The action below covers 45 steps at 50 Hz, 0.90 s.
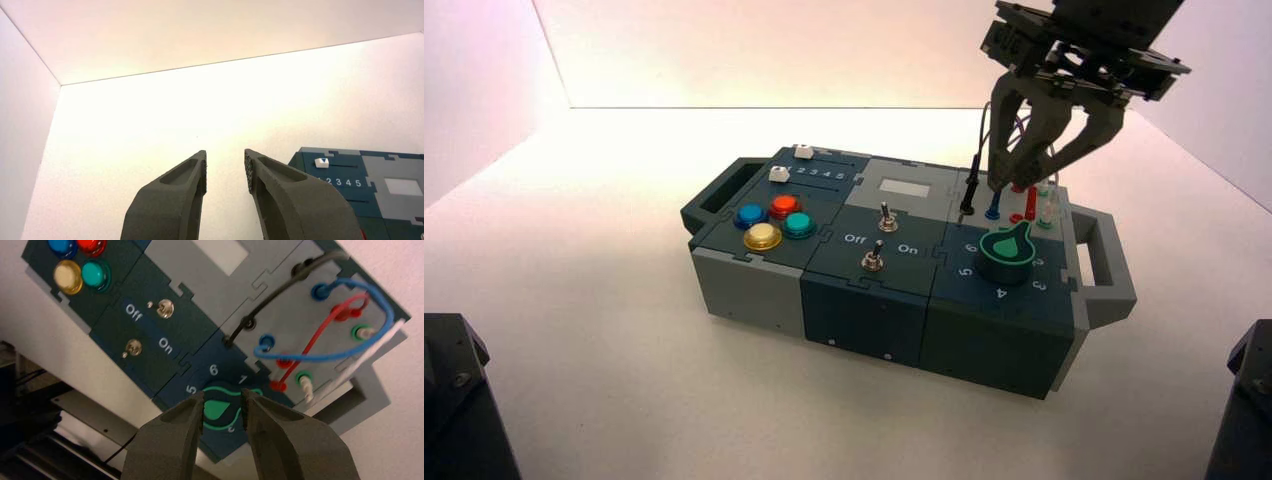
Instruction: Pull the blue wire.
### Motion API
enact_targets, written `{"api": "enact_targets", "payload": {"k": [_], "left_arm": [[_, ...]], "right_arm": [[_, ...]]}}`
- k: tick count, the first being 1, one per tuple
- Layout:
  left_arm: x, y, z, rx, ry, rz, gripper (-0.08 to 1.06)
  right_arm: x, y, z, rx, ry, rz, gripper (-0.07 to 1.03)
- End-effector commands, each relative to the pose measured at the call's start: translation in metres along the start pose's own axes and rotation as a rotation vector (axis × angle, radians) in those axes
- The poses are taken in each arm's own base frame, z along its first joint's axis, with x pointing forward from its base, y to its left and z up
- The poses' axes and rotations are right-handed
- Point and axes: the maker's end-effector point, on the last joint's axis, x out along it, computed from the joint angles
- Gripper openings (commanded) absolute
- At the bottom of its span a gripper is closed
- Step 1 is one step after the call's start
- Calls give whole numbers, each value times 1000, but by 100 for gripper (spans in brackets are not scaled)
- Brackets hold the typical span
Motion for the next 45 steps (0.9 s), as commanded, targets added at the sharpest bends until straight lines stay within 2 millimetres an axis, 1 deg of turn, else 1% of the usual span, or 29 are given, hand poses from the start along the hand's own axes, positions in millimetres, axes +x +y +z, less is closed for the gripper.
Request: {"api": "enact_targets", "payload": {"k": [1, 10, 27, 35, 45], "left_arm": [[-3, 0, 14, 1, -38, 1, 43], [-5, 0, 15, 1, -44, 1, 43], [-7, 0, 16, 1, -54, 1, 43], [-8, 0, 18, 0, -60, 2, 43], [-9, 0, 18, -1, -64, 2, 43]], "right_arm": [[-5, 2, 15, -25, -35, -8, 40], [0, -2, 21, -39, -21, -33, 40], [14, -10, 26, -56, 14, -70, 41], [16, -11, 31, -60, 15, -78, 41], [18, -18, 35, -82, 20, -120, 41]]}}
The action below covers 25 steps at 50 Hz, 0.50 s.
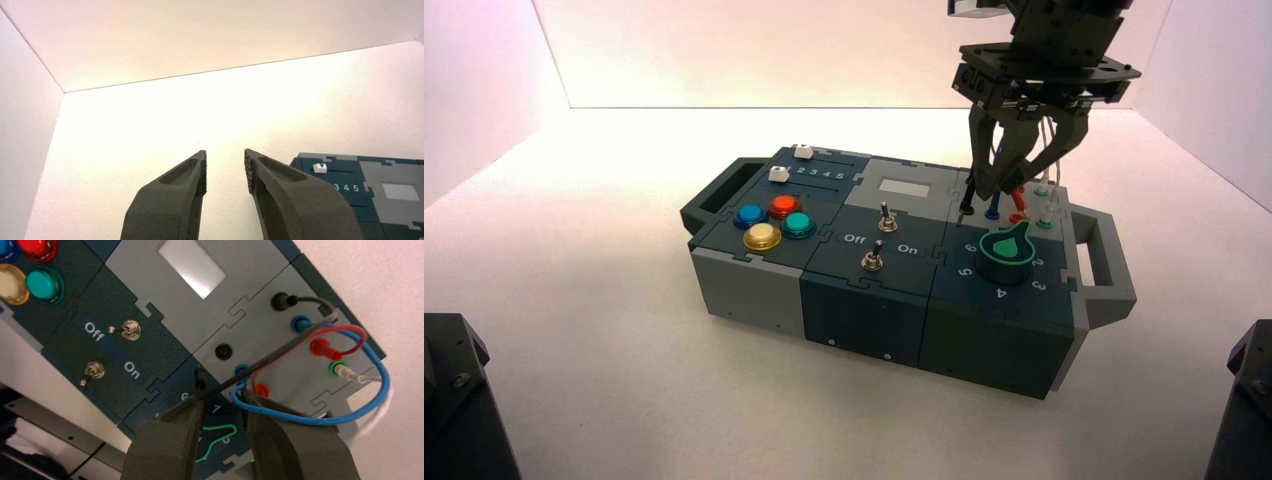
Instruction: Pull the blue wire.
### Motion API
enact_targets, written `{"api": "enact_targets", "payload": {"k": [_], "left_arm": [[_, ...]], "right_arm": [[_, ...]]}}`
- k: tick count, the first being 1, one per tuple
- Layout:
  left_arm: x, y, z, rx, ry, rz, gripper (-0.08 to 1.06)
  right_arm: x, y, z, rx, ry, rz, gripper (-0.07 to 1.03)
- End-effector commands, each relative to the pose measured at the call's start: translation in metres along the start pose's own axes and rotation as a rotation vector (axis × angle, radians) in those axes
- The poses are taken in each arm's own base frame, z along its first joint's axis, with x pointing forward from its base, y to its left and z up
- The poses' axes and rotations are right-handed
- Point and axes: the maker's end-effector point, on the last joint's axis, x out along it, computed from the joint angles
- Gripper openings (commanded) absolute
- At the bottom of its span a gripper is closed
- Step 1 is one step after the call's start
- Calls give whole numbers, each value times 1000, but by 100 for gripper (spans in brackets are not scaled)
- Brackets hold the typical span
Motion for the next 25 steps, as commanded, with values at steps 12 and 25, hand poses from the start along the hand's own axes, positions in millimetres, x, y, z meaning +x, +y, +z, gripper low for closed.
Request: {"api": "enact_targets", "payload": {"k": [12, 25], "left_arm": [[-4, -1, 14, 1, -41, -1, 43], [-4, -1, 14, 2, -44, -1, 43]], "right_arm": [[0, -6, 14, -15, -14, -31, 41], [4, -6, 17, -15, -11, -32, 41]]}}
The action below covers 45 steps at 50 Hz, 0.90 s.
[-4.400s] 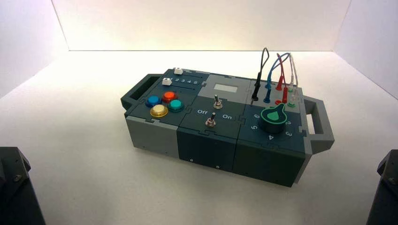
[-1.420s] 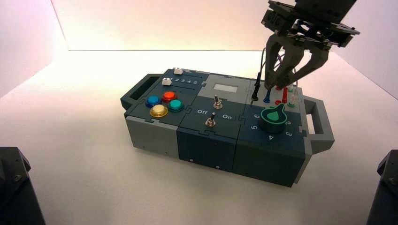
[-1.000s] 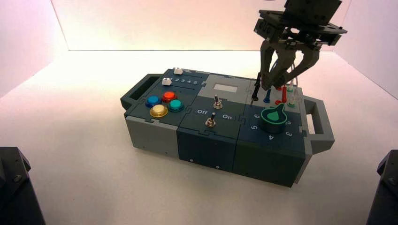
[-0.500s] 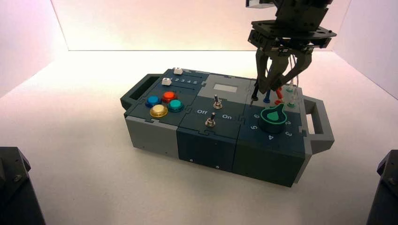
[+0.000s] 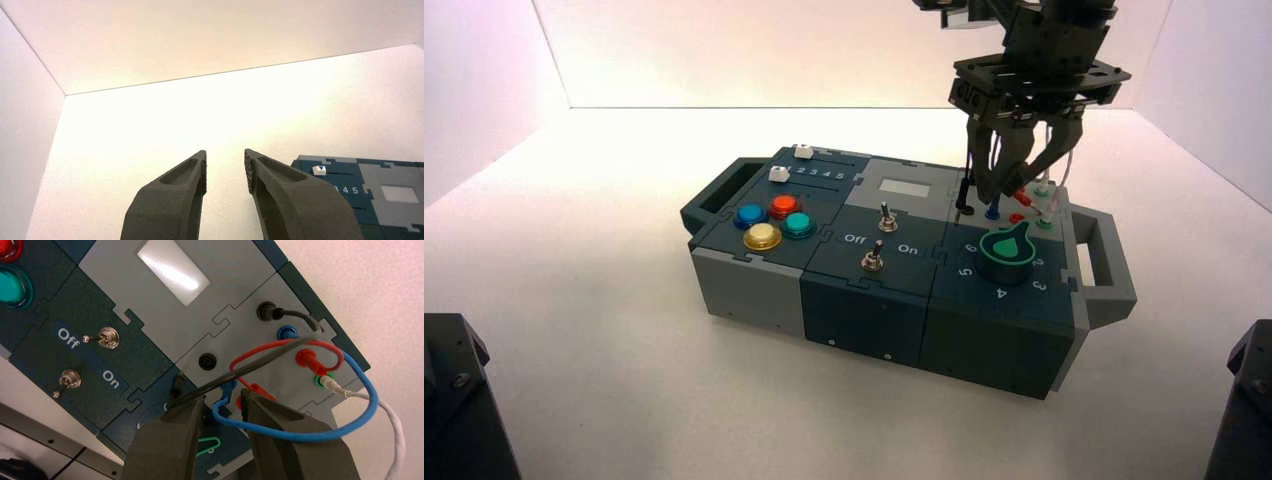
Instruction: Pull the blue wire.
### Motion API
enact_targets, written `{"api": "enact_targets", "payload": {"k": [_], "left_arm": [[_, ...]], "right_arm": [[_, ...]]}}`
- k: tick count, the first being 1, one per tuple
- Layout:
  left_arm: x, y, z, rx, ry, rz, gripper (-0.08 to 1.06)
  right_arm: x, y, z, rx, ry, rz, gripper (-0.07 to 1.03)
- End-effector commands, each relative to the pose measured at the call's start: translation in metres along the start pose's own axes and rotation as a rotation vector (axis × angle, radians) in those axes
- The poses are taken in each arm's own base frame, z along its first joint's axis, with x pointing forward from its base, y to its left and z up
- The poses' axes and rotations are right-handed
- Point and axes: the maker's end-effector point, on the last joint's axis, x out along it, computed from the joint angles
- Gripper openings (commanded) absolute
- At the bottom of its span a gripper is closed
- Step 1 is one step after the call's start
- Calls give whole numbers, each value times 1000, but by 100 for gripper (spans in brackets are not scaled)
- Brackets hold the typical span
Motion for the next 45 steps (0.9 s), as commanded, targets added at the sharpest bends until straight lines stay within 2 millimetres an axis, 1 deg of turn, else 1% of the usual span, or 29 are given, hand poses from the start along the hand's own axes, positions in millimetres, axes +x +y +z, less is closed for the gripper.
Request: {"api": "enact_targets", "payload": {"k": [1, 13, 17, 21, 24, 27, 29, 31, 33, 35, 40, 45], "left_arm": [[-2, -1, 14, 0, -37, -1, 43], [-4, -1, 15, 1, -43, -1, 43], [-4, -1, 15, 1, -46, -1, 43], [-5, -1, 15, 2, -47, -1, 43], [-6, -1, 15, 1, -50, -1, 43], [-6, 0, 15, 0, -52, 1, 43], [-7, 0, 15, 0, -55, 1, 43], [-6, -1, 15, 3, -55, 0, 43], [-7, -1, 16, 1, -57, 0, 43], [-7, 0, 16, 2, -58, 1, 43], [-7, 0, 16, 2, -57, 1, 43], [-7, 0, 16, 2, -58, 1, 43]], "right_arm": [[-5, 0, 11, 3, -37, 0, 41], [0, -1, 13, -4, -28, -6, 41], [3, -2, 13, -4, -23, -9, 39], [6, -2, 13, -6, -19, -12, 29], [7, -3, 12, -9, -13, -15, 19], [9, -3, 11, -8, -10, -17, 15], [9, -3, 11, -8, -10, -17, 11], [9, -4, 11, -13, -12, -20, 1], [9, -4, 11, -14, -15, -21, -4], [8, -4, 11, -16, -16, -22, -2], [4, -4, 12, -16, -25, -22, -2], [-5, -3, 12, -15, -33, -22, -2]]}}
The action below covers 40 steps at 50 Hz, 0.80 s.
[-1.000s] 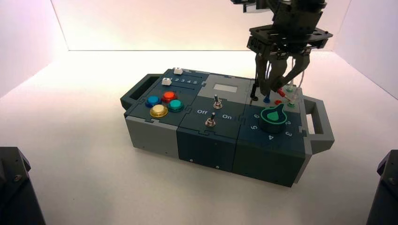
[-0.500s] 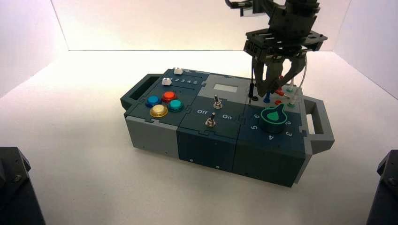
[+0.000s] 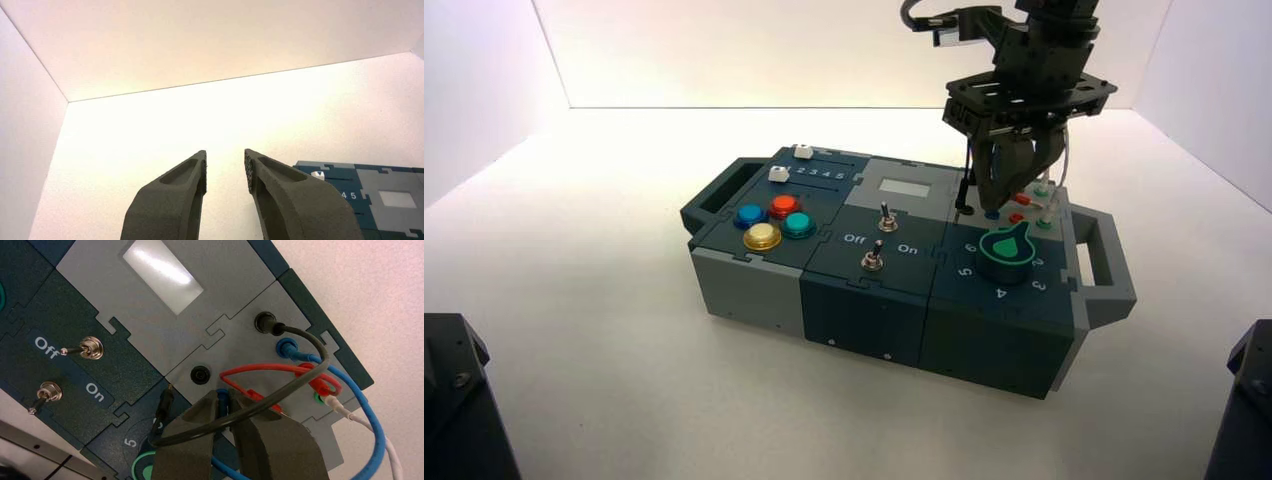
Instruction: Pull the blue wire.
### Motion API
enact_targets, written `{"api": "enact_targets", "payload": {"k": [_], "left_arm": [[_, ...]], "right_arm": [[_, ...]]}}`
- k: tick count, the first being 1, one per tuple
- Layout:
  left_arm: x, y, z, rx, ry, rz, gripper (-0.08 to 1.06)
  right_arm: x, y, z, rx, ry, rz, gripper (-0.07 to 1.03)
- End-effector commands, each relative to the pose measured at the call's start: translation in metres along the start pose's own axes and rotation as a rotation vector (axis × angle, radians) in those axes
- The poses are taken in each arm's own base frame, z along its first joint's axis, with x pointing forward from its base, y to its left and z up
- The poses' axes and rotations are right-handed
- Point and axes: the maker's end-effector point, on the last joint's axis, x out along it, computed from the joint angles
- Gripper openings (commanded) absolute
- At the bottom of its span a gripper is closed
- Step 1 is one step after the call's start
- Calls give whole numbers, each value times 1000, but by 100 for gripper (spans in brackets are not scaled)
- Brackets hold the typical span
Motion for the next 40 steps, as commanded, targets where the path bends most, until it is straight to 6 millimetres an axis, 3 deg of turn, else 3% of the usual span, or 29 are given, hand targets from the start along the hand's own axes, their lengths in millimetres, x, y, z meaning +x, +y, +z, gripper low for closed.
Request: {"api": "enact_targets", "payload": {"k": [1, 40], "left_arm": [[-1, 0, 10, 2, -26, 0, 43], [1, 0, 7, 5, -15, 2, 43]], "right_arm": [[-19, 0, 9, 5, -49, 0, -2], [-53, -1, 7, -25, -143, -8, -2]]}}
